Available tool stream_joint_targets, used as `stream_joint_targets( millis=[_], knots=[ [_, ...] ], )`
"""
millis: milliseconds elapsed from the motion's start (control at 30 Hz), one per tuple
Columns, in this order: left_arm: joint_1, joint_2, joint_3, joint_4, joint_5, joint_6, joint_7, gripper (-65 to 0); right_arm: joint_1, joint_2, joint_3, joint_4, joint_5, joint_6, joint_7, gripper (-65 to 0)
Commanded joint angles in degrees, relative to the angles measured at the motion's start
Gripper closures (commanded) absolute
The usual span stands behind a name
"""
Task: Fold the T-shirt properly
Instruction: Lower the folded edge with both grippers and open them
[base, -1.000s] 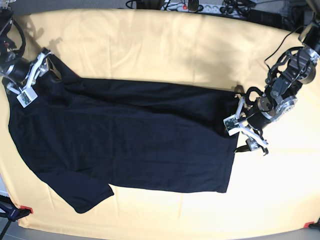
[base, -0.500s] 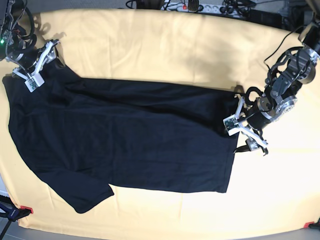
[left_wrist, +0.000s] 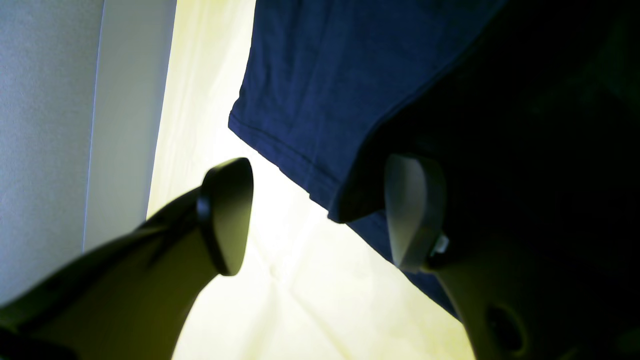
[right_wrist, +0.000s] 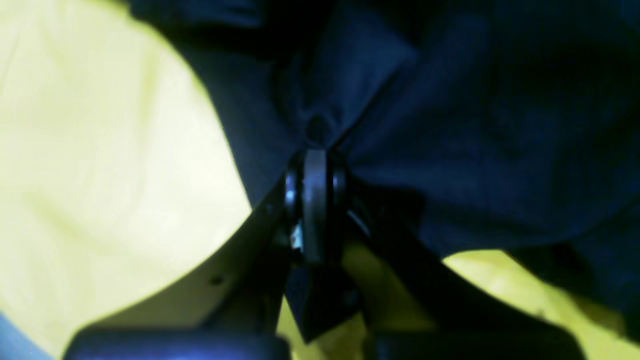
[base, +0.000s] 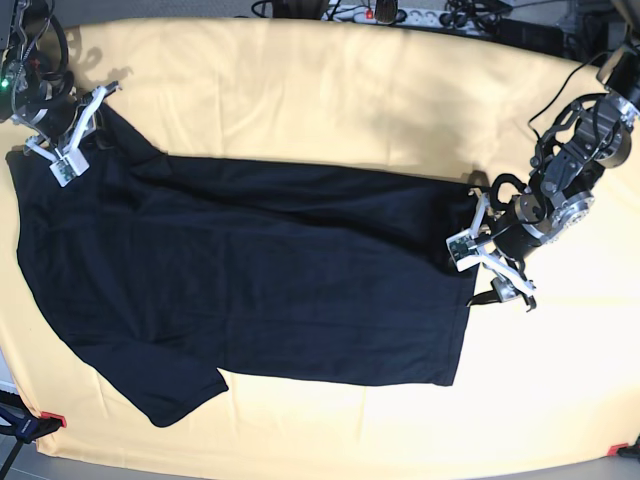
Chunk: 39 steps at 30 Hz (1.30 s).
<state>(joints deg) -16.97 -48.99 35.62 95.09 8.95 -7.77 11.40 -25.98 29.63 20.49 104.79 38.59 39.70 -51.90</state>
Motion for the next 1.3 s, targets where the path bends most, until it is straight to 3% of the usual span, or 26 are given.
stream_joint_targets(
  millis=[0,267,400,600,967,1067,1167,1267],
  knots=[
    [-1.16,-1.03,-0.7,0.7,-0.04,0.96,-1.03,-41.6,0.26,1.05,0.57,2.43,0.85,0.3,0.9,0.0],
    [-1.14,-1.03,-0.7,0.7,-0.04,0.96,-0.81,-41.6,1.11,1.01,0.57,8.83,-3.17,0.3,3.48,0.0],
    [-1.14,-1.03,-0.7,0.7,-0.04,0.96,-0.83,-41.6,4.94,1.05,0.57,8.83,-7.74,0.09,4.44,0.0],
    [-1.16,-1.03,-0.7,0.7,-0.04,0.96,-0.79,-41.6,11.54,1.03,0.52,8.52,-7.65,-0.55,7.82,0.0],
    [-1.16,-1.03,-0.7,0.7,-0.02,1.03,-0.55,-41.6,23.63,1.03,-0.87,-5.27,-7.13,0.3,12.44,0.0],
    [-1.16,-1.03,-0.7,0.7,-0.02,2.56,-0.37,-41.6,27.71,1.03,-4.9,-10.25,-7.85,0.3,12.48,0.0],
    [-1.16,-1.03,-0.7,0.7,0.02,5.51,-0.09,-41.6,32.46,1.03,-9.6,-15.58,-13.64,0.3,13.68,0.0],
    [-1.16,-1.03,-0.7,0.7,0.68,8.0,1.9,-41.6,36.22,1.01,-12.28,-19.39,-18.64,-4.59,14.99,0.0]
  ],
)
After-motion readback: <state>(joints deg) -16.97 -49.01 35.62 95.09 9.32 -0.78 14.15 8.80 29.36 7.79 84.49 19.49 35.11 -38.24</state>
